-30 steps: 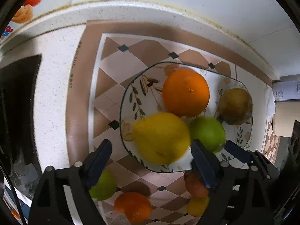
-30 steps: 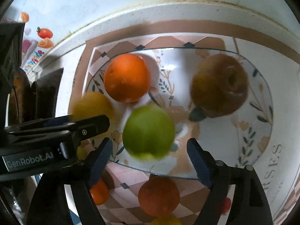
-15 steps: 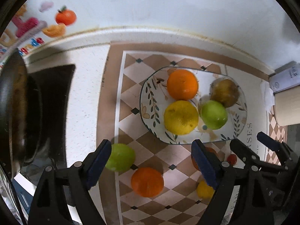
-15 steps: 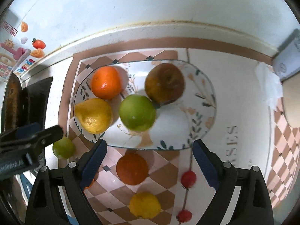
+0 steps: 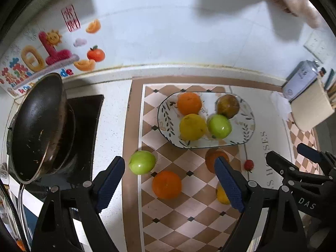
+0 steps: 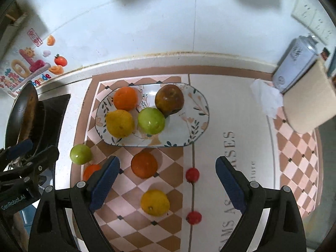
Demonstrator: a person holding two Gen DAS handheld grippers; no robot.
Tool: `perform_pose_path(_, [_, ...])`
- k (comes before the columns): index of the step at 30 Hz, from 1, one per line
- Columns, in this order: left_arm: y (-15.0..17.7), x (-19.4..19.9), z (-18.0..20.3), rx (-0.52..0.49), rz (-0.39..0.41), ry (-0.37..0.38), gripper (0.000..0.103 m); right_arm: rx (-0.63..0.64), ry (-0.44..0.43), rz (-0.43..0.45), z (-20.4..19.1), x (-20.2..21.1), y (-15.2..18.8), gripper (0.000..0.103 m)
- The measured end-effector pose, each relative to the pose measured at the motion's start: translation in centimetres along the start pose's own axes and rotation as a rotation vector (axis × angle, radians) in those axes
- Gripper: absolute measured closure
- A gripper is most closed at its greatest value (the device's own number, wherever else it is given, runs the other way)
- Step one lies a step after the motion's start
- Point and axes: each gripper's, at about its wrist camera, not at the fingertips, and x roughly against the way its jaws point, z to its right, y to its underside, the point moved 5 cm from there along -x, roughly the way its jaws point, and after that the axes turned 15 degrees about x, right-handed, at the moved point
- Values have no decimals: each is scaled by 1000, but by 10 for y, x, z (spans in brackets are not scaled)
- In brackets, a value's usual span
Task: Organize fruits
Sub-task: 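Open both tools and lift them away from the plate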
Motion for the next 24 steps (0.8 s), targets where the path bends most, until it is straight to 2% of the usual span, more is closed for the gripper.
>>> perform_pose_path(8, [20,51,0,-17,93,42,16,-2,38,100,-10,66,25,8])
perform_pose_path(15, [30,84,-1,-21,159,70,16,-15,60,161,-17,104,43,8])
perform_pose_path(24, [32,102,-4,-17,203,81,16,-13,68,196,-25,122,51,8])
